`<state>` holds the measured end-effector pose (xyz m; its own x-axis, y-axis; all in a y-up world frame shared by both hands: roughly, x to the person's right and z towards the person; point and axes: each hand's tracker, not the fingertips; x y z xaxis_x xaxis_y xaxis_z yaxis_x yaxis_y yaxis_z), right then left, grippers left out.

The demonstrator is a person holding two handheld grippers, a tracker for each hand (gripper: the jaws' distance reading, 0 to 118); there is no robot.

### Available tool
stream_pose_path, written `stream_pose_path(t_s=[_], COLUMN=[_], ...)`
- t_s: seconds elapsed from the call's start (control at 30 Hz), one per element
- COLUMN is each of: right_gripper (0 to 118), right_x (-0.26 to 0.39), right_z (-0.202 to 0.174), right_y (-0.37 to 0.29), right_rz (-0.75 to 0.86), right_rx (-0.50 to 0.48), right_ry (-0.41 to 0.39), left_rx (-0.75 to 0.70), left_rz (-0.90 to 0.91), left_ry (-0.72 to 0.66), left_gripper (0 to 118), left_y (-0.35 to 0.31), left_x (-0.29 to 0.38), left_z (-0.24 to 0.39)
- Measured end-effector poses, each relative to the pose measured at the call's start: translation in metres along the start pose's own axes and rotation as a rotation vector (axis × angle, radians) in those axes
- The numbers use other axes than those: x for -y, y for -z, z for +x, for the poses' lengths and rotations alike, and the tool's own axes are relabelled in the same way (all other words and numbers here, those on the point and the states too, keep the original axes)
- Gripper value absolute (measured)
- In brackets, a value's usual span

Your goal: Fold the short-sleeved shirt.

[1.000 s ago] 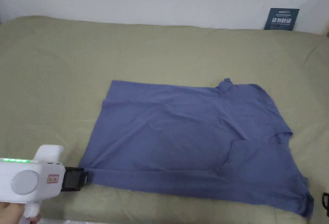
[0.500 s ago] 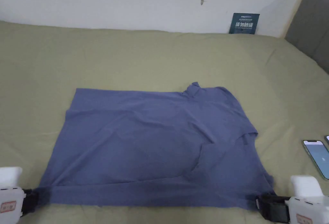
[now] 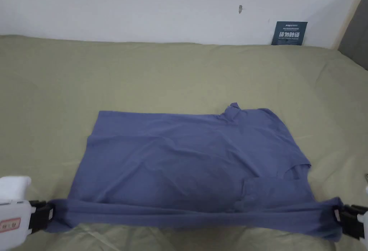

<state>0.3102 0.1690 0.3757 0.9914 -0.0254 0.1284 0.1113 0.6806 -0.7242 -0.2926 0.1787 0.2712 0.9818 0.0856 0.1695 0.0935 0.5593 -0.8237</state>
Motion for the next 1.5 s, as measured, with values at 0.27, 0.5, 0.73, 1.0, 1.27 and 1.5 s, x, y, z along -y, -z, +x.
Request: stream_pose_path(t_s=[0.27, 0.5, 0.73, 1.0, 1.27, 1.5], right_gripper=[2, 2, 113, 0, 0, 0], right_x=[-0.091, -0.112, -0.094, -0.060, -0.017, -0.009], right_z=[-0.004, -0.004, 0.005, 0.014, 0.010, 0.009], right_y=[0.069, 0.145, 0.144, 0.066, 0.049, 0.063], right_rz=[-0.011, -0.113, -0.126, -0.039, -0.056, -0.100], right_rx=[0.031, 0.039, 0.013, 0.043, 0.043, 0.027], right_ry=[-0.061, -0.073, 0.003, 0.036, 0.042, 0.046], left_rx=[0.016, 0.006, -0.008, -0.070, 0.000, -0.055], left_rz=[-0.016, -0.086, -0.058, 0.035, -0.033, -0.102], left_ry=[-0.009, -0.030, -0.051, -0.056, -0.107, -0.133], left_gripper=[4, 4, 115, 1, 12, 118], left_y=[0.056, 0.123, 0.122, 0.054, 0.060, 0.108], left_x=[-0.093, -0.120, -0.103, -0.061, -0.034, -0.044], left_z=[-0.006, -0.005, -0.005, -0.006, -0.001, 0.001])
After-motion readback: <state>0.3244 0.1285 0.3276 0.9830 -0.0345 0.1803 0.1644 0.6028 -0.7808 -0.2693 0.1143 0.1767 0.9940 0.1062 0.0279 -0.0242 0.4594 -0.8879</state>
